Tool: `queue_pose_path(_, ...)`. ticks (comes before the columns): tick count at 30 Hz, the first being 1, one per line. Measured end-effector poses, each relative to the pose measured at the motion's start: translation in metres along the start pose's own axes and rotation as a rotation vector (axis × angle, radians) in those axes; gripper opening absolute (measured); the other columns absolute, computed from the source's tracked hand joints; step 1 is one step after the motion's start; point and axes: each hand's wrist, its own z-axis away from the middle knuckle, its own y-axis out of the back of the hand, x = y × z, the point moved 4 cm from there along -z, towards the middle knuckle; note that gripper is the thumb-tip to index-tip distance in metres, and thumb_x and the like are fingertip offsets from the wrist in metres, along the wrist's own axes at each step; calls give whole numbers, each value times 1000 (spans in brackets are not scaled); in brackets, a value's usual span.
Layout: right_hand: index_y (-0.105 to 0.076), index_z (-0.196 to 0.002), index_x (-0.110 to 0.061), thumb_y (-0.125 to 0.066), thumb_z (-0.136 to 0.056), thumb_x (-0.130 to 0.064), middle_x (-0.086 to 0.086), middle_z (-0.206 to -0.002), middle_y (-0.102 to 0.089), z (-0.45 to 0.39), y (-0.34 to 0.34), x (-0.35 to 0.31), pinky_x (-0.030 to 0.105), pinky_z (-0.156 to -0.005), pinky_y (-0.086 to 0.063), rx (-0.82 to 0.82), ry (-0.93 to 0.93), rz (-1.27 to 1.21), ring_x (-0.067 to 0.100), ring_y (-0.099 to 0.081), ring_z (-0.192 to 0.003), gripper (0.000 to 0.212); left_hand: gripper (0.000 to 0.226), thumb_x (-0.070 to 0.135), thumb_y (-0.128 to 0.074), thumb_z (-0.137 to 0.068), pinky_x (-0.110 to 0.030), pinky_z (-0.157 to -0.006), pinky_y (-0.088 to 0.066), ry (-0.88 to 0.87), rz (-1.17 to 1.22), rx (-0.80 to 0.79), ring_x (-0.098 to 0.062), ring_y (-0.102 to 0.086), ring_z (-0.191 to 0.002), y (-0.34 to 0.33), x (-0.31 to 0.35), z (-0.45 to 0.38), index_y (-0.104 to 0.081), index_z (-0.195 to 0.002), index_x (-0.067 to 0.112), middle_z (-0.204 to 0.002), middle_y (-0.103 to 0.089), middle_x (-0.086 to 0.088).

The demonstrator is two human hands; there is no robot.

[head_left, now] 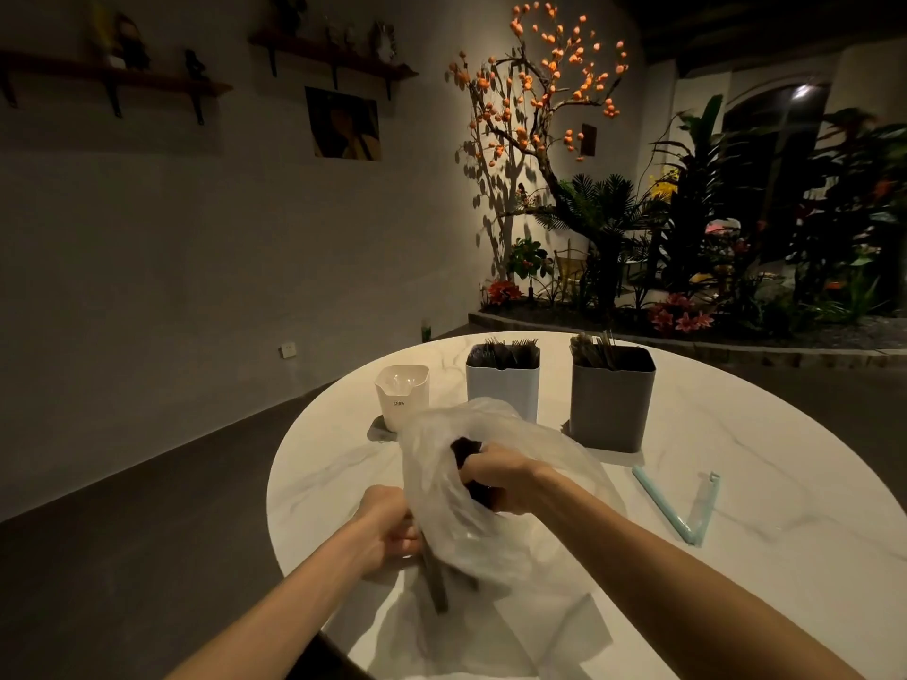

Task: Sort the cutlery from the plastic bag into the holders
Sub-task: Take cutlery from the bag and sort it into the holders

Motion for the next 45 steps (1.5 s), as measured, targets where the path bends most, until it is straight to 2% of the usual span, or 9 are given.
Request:
queue_pose_path(8,-54,-124,-3,-49,-101,-14,14,-108,-60,-2,8,-17,35,-76,-56,112,116,173,29,-63,-97,26,9,8,-69,-80,-38,-66,-47,-113,-79,54,-31,-58,-74,10,9,-14,-65,-83,1,-82,-64,-21)
queue_pose_path(16,-59,-93,-6,-47,-101,-7,5,-77,-59,-13,14,-16,22,-50,-45,122,83,-195,15,-56,-66,15,11,7,-79,-83,-28,-54,-48,-3,-85,-165,-20,-60,-65,-6,-3,-7,-70,-84,1,-76,-64,-10)
queue_pose_path(20,-52,-75,-6,-45,-103,-6,4,-62,-48,-15,10,-18,21,-40,-40,19,24,-383,12,-47,-47,30,20,1,-78,-83,-22,-44,-46,-139,-253,-42,-19,-61,-61,1,1,-16,-70,-100,6,-74,-67,-10)
queue_pose_path(25,-45,-75,-9,-41,-104,-5,0,-52,-39,-18,12,-27,14,-31,-33,-187,-84,-724,6,-37,-32,30,18,28,-76,-86,-26,-58,-49,-235,-434,171,-16,-62,-78,23,4,-37,-70,-97,16,-94,-70,-6)
queue_pose_path(31,-48,-96,-6,-48,-102,-6,-2,-62,-38,35,26,-16,12,-35,-29,-474,-113,-235,3,-33,-43,6,19,38,-52,-99,-48,-95,-54,-244,-202,164,-27,-63,-106,44,-5,-77,-63,-96,23,-121,-65,-6)
queue_pose_path(35,-48,-112,-12,-51,-102,-15,-2,-68,-37,74,40,-7,11,-41,-29,-650,-28,221,3,-33,-48,11,15,30,-65,-96,-30,-77,-53,-462,75,77,-20,-67,-101,21,45,-25,-65,-110,25,-111,-70,-1)
queue_pose_path(39,-54,-104,-17,-51,-104,-18,-1,-70,-40,110,74,-18,13,-43,-33,-711,83,500,5,-34,-51,4,36,53,-49,-99,-34,-75,-53,-489,211,-272,-23,-70,-97,-24,73,25,-63,-117,24,-95,-76,3)
queue_pose_path(42,-51,-104,-13,-47,-104,-15,-2,-68,-39,134,101,-33,14,-41,-29,-774,189,360,5,-32,-48,5,25,34,-41,-106,-22,-70,-54,-565,15,-266,-13,-66,-85,-48,64,39,-62,-98,24,-87,-72,1)
queue_pose_path(45,-48,-101,-9,-46,-103,-15,1,-66,-31,140,116,-39,18,-38,-20,-799,336,115,9,-22,-47,7,21,38,-66,-94,-38,-99,-51,-472,-484,-202,-21,-62,-105,-72,39,27,-62,-107,22,-121,-65,-9)
